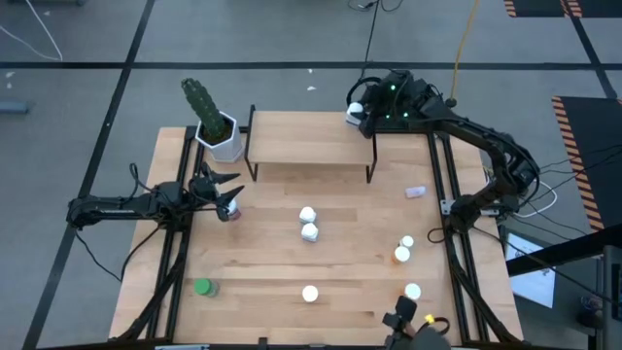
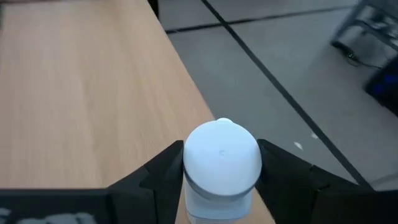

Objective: Pick and place medicine bottles onto shelf by color
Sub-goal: Put the top right white and blue pill bottle on the shelf

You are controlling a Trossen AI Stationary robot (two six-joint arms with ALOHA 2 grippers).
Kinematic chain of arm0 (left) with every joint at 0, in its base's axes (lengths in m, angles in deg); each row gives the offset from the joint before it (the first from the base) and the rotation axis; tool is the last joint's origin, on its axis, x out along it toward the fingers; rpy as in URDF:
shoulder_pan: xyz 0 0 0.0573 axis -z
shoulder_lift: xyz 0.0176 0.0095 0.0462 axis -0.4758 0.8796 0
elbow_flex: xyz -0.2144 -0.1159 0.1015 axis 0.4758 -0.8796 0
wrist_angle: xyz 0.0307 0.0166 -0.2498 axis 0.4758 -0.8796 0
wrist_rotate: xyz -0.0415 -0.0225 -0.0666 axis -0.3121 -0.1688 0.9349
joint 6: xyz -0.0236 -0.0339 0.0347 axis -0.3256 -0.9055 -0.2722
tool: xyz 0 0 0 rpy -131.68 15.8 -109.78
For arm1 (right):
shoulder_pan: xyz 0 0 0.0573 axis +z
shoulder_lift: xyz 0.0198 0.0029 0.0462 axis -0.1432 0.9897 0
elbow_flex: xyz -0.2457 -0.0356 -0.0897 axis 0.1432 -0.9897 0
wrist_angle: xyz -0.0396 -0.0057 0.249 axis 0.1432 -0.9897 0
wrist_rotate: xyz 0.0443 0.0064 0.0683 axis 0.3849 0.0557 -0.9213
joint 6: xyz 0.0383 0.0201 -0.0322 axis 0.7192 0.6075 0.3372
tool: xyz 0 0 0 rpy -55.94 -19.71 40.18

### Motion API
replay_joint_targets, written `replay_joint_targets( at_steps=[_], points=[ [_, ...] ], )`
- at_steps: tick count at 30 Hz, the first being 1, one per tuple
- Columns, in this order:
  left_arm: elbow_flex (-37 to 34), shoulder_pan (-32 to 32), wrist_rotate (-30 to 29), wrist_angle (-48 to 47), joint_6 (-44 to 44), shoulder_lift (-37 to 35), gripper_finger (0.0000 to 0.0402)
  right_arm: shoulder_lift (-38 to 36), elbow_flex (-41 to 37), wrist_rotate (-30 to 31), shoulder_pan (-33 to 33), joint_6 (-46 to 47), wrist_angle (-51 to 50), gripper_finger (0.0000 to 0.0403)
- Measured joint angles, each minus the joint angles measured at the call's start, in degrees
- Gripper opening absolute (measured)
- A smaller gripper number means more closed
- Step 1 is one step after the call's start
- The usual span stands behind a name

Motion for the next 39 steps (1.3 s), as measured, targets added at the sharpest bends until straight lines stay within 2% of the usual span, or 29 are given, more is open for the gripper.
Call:
replay_joint_targets(
  at_steps=[6, 10, 19, 25, 33, 39],
  points=[
    [0.0, 0.0, 0.0, 0.1, 0.0, 0.0, 0.0189, 0.0, 0.0, -14.8, -6.7, -2.0, 0.5, 0.0182],
    [0.0, 0.0, 0.0, 0.7, 0.7, 0.0, 0.0189, 0.0, 0.0, -20.3, -8.5, -4.9, 0.4, 0.0182],
    [0.0, 0.0, -0.1, 3.3, 2.0, 0.0, 0.0189, 2.1, 0.1, -21.0, -8.6, -7.5, 0.4, 0.0182],
    [0.0, 0.0, -0.1, 4.9, 3.2, 0.0, 0.0189, 2.1, 3.0, -21.2, -8.7, -7.8, 0.4, 0.0182],
    [0.0, -0.1, -0.1, 6.5, 4.7, 0.0, 0.0189, 4.9, 8.5, -22.5, -8.7, -10.8, -7.6, 0.0182],
    [0.0, 0.0, -0.2, 6.5, 4.3, 0.0, 0.0189, 6.3, 8.9, -22.5, -8.7, -12.4, -9.3, 0.0183]
  ],
)
